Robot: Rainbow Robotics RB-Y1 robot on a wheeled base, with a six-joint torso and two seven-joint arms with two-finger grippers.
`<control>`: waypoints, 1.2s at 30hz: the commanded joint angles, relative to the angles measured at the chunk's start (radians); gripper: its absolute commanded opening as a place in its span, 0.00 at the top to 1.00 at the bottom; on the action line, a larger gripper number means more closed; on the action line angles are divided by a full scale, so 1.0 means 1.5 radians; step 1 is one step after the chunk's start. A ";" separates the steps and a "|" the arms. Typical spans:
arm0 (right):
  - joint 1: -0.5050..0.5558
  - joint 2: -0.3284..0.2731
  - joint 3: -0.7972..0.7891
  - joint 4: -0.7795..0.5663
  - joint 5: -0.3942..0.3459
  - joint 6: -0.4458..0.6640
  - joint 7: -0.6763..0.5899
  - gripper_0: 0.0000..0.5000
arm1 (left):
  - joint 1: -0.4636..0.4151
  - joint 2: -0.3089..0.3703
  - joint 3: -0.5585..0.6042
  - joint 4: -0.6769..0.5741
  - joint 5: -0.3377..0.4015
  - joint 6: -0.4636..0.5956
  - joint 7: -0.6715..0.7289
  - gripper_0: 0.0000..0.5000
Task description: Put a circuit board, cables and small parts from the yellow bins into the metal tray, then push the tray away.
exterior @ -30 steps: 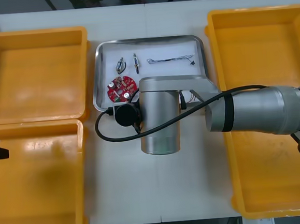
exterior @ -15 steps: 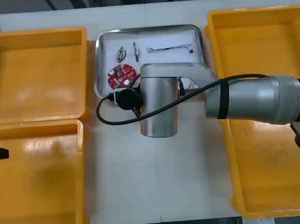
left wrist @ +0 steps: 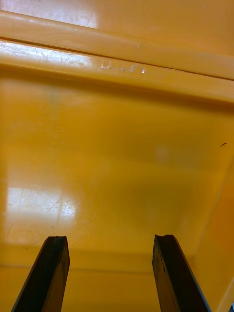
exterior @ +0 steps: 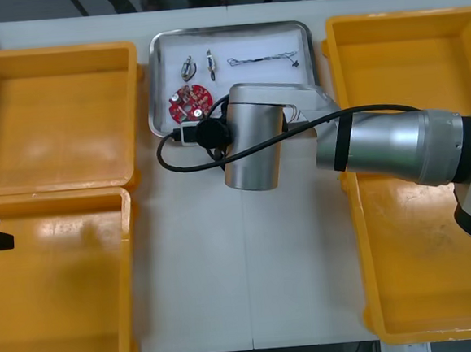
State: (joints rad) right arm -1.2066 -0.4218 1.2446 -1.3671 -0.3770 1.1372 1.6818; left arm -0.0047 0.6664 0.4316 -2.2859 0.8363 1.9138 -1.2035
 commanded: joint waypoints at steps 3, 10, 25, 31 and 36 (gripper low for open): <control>-0.043 0.016 0.000 0.029 0.008 -0.040 0.029 1.00 | 0.015 0.025 0.008 -0.019 -0.006 0.004 -0.041 0.00; -0.047 0.020 -0.005 0.071 0.008 -0.086 0.037 1.00 | 0.015 0.025 0.008 -0.019 -0.006 0.004 -0.041 0.00; -0.047 0.032 -0.034 0.104 -0.013 -0.094 0.061 0.00 | 0.015 0.025 0.008 -0.019 -0.006 0.004 -0.041 0.00; -0.047 0.035 -0.082 0.061 -0.068 -0.010 0.076 0.00 | 0.015 0.025 0.008 -0.019 -0.006 0.004 -0.041 0.00; -0.036 0.036 -0.123 -0.004 -0.072 0.085 0.073 0.00 | 0.015 0.025 0.008 -0.019 -0.006 0.004 -0.041 0.00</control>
State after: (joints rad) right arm -1.2383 -0.3868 1.1269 -1.2971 -0.4787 1.2188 1.7549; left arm -0.0047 0.6665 0.4316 -2.2860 0.8362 1.9138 -1.2035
